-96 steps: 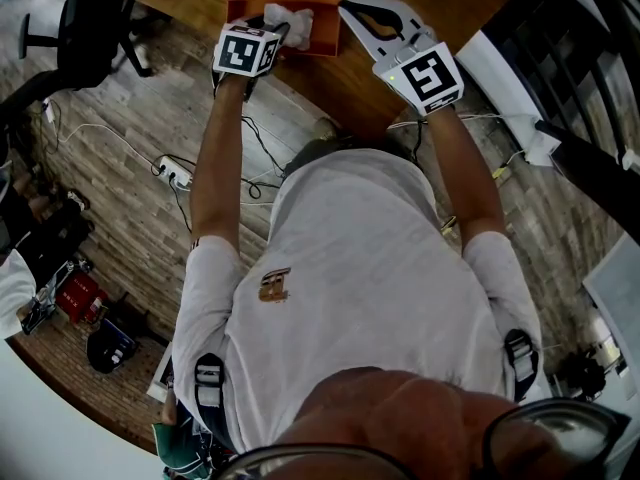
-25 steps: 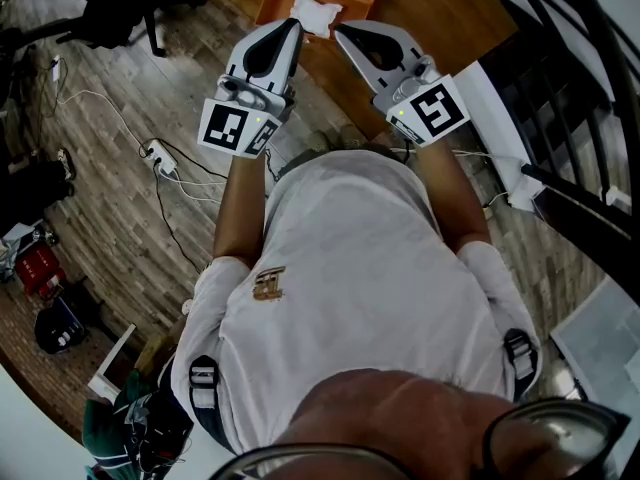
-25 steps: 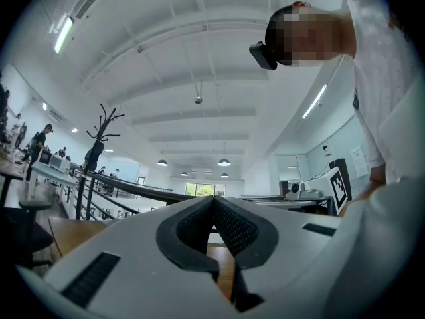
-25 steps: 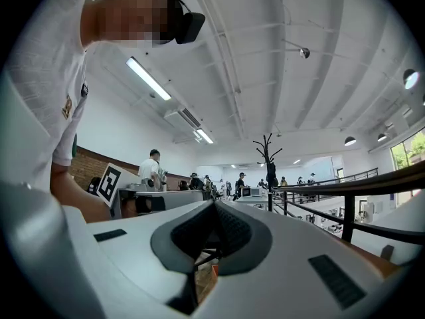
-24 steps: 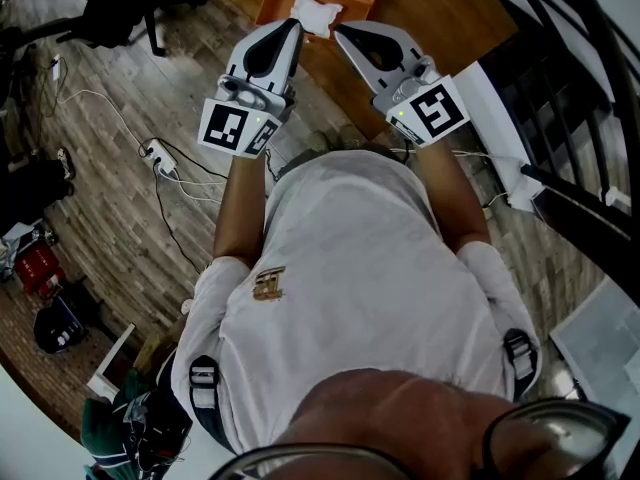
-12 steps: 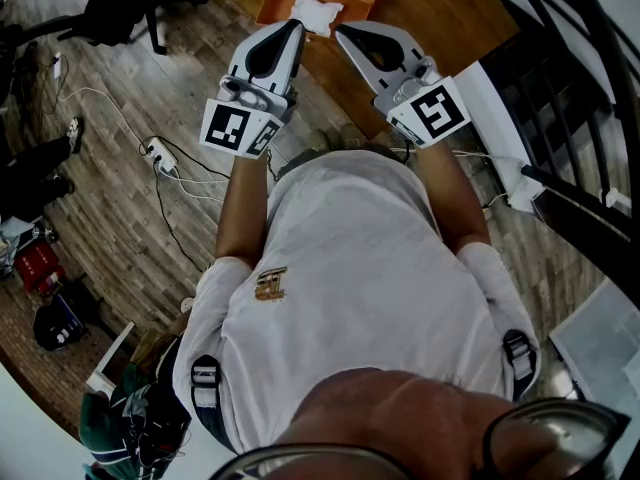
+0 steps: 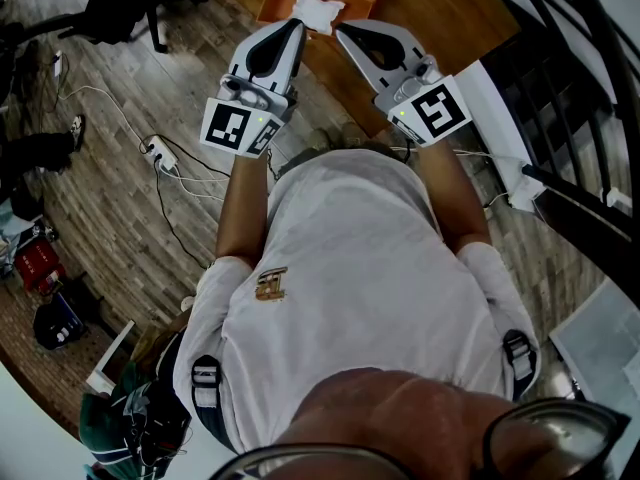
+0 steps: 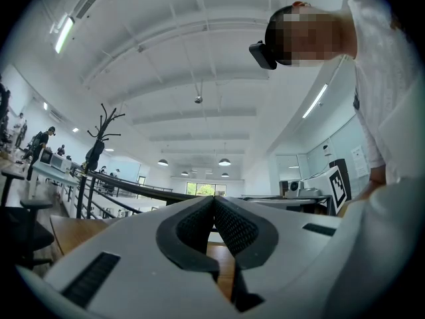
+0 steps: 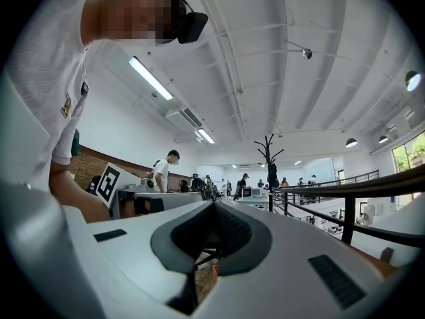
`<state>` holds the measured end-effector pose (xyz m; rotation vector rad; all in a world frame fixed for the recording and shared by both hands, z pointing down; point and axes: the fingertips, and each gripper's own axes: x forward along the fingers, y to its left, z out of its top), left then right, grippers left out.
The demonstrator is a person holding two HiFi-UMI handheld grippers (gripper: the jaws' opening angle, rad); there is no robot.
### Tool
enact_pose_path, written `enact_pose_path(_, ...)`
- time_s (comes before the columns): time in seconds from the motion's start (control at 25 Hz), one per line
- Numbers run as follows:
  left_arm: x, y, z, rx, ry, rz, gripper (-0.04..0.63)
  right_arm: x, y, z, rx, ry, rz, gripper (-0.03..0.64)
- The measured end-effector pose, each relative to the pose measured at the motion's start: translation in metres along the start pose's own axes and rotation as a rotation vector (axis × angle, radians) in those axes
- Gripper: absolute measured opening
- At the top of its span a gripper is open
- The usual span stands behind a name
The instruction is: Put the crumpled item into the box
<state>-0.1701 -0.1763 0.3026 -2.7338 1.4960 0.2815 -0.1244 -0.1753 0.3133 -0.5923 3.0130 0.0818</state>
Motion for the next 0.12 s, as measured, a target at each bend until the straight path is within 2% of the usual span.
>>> enact_pose_path(0.12, 0.0014, 0.0012, -0.0014, 0.000, 0.000, -0.001, 0.020, 0.0009, -0.0020, -0.0011, -0.001, 0.000, 0.000, 0.032)
